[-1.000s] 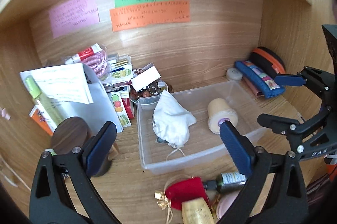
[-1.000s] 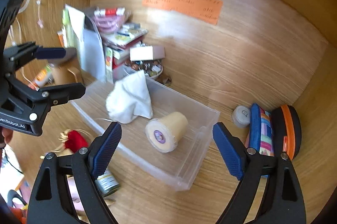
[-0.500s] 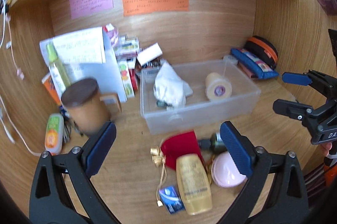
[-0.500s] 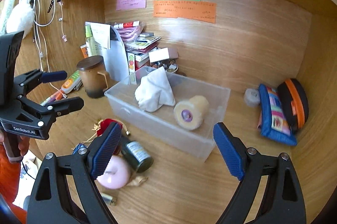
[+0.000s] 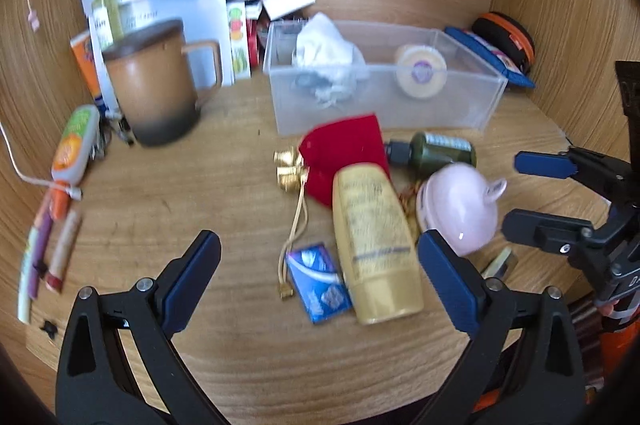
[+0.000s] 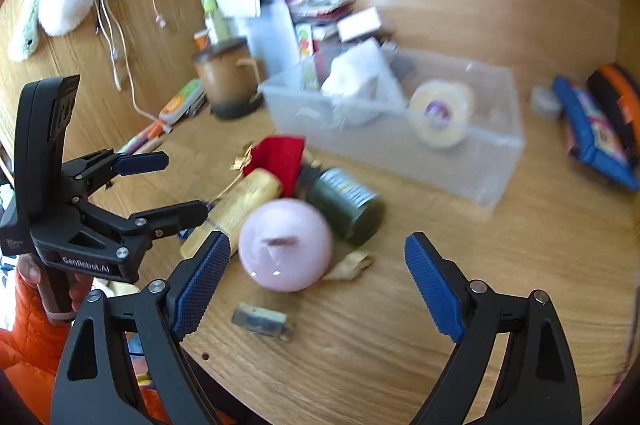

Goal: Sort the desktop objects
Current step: 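Move both grippers back toward the remaining items on the desk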

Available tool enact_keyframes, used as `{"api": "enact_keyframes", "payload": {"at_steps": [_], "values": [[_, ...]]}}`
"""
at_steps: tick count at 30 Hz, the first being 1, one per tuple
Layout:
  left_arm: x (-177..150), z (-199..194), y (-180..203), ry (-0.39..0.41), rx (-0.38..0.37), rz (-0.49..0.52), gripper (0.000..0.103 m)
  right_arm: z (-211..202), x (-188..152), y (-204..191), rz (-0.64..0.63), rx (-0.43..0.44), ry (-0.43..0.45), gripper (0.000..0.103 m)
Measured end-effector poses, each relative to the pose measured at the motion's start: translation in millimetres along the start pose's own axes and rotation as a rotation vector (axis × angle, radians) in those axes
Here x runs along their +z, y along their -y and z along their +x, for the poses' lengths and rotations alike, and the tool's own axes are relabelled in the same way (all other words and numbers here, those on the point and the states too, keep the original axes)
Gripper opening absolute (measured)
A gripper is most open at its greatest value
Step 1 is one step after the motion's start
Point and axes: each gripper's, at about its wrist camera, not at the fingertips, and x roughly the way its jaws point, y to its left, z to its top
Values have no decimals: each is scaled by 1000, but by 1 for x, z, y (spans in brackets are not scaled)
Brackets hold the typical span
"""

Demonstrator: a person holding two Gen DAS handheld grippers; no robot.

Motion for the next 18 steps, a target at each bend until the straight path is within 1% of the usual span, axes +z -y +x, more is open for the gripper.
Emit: {"api": "enact_keyframes", "payload": {"at_steps": [3, 5, 9, 10, 14, 15, 18], "values": [[-7, 2, -3, -15, -4, -6, 100, 15, -5, -3, 10, 50, -37, 86], [-9, 4, -5, -22, -8, -8, 100, 22, -6, -4, 9, 62, -54, 86], [-10, 7, -7, -27, -27, -13, 100, 37, -5, -8, -3, 70, -87, 86], [-10, 9, -7, -31, -30, -13, 100, 38, -4, -10, -11, 63, -84, 85], [-7, 14, -8, -39, -36, -14, 100, 42, -3, -17, -50, 50, -76, 77], [-7, 15, -10, -38, -37, -13, 100, 43, -2, -16, -47, 58, -76, 75], [-6, 15, -11, -35, -36, -12, 100, 44, -2, -16, -64, 42, -73, 75]]}}
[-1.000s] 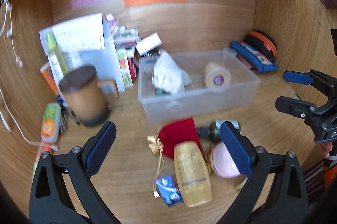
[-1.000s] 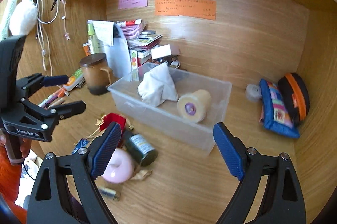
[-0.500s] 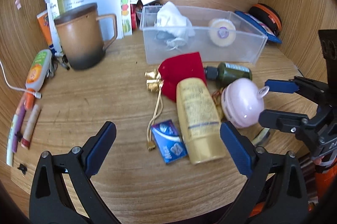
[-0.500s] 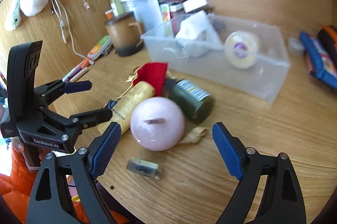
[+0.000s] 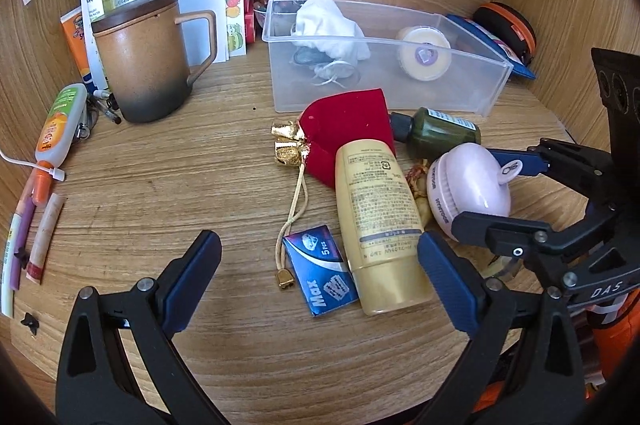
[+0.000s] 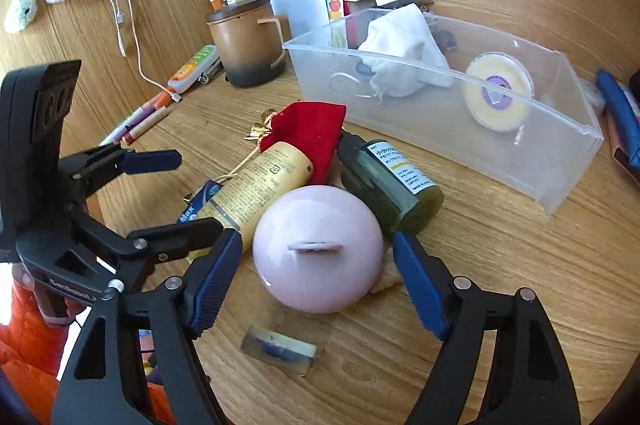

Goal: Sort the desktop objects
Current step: 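Move both grippers back toward the remaining items on the desk, then grasp the pink round compact with the right gripper while the left gripper grasps the gold tube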

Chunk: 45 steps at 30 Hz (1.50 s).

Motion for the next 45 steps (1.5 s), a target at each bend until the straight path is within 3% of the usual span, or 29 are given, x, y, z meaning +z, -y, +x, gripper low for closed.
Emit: {"api": "enact_keyframes", "payload": {"at_steps": [2, 6, 14, 15, 19, 26, 30, 39, 45], "values": [[0, -2, -2, 4, 1, -6, 100, 2, 1, -2, -18, -8, -2, 74], [-1, -2, -4, -1, -12, -9, 100, 10, 1, -6, -54, -24, -15, 61], [7, 7, 14, -8, -39, 31, 100, -2, -2, 7, 9, -18, 6, 60], [9, 9, 17, -9, -40, 34, 98, -9, -3, 12, 23, -24, 19, 60], [14, 24, 23, -55, -67, 41, 67, -29, -3, 25, 55, -47, 55, 60], [17, 35, 30, -61, -45, 65, 63, -49, -2, 42, 95, -60, 90, 60], [18, 39, 39, -54, -10, 108, 51, -47, -3, 44, 101, -46, 89, 60], [18, 34, 34, -41, 2, 79, 49, -44, -3, 42, 96, -34, 90, 60], [23, 15, 29, 13, -8, 53, 49, -43, -4, 46, 110, -34, 90, 60]]}}
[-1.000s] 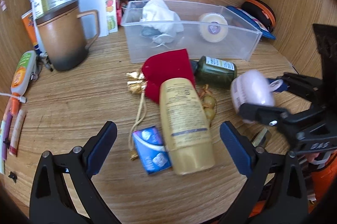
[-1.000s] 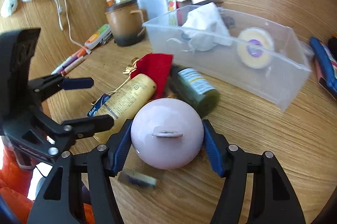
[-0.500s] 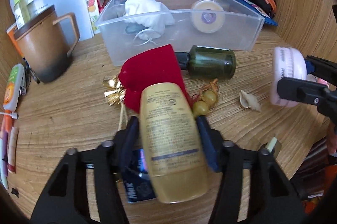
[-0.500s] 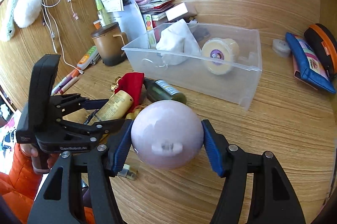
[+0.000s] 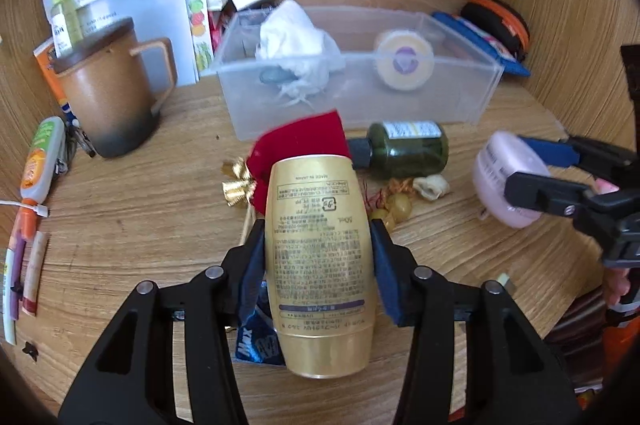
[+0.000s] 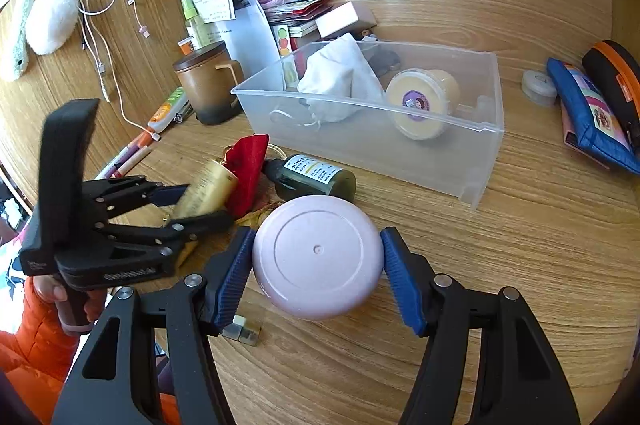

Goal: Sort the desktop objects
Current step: 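Grasp the pink round compact with the right gripper while the left gripper grasps the gold tube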

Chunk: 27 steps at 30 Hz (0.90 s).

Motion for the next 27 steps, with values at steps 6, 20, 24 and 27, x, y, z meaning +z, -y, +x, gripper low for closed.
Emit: {"api": "enact_keyframes", "payload": {"at_steps": [6, 20, 24, 27], "values": [[8, -20, -1, 54, -15, -3, 48, -8, 4, 1, 10, -7, 22, 60], [30, -44, 2, 126, -73, 7, 26, -24, 24, 9, 35, -10, 70, 60], [33, -32, 3, 99, -84, 21, 26, -26, 31, 12, 40, -7, 84, 60], [31, -21, 5, 66, -85, 35, 26, -27, 32, 11, 36, -6, 88, 60]]}}
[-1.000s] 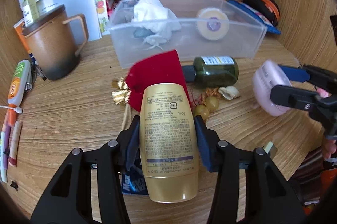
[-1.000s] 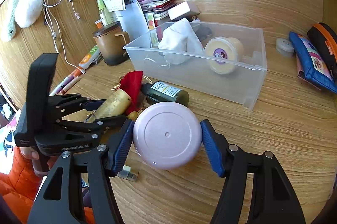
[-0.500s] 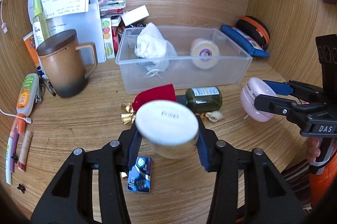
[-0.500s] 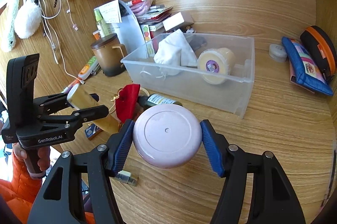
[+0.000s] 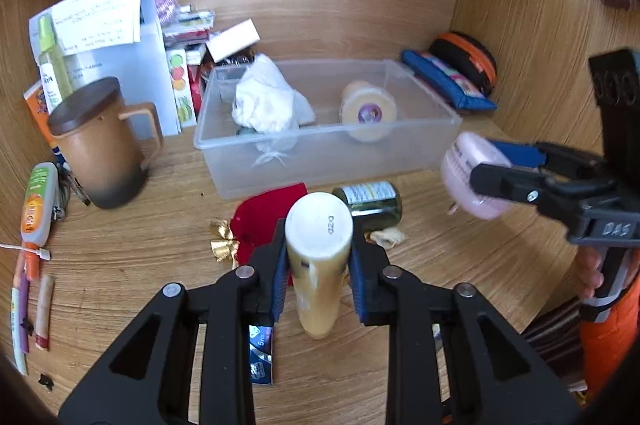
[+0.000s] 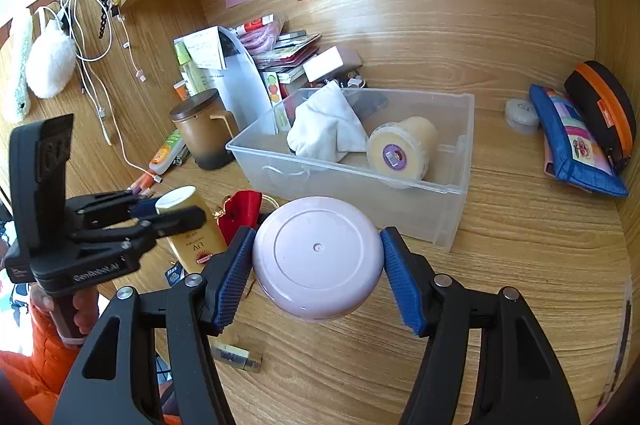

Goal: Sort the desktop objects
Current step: 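Grasp the pink round compact with the right gripper while the left gripper grasps the gold tube, then carry the pink compact and gold tube over the bin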

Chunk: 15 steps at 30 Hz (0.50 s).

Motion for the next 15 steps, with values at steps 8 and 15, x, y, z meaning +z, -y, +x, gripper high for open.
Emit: {"api": "enact_keyframes", "payload": {"at_steps": [8, 15], "values": [[5, -7, 4, 42, 22, 2, 26, 4, 1, 1, 4, -2, -7, 60], [32, -24, -1, 97, 10, 13, 26, -3, 19, 3, -10, -10, 27, 60]]}}
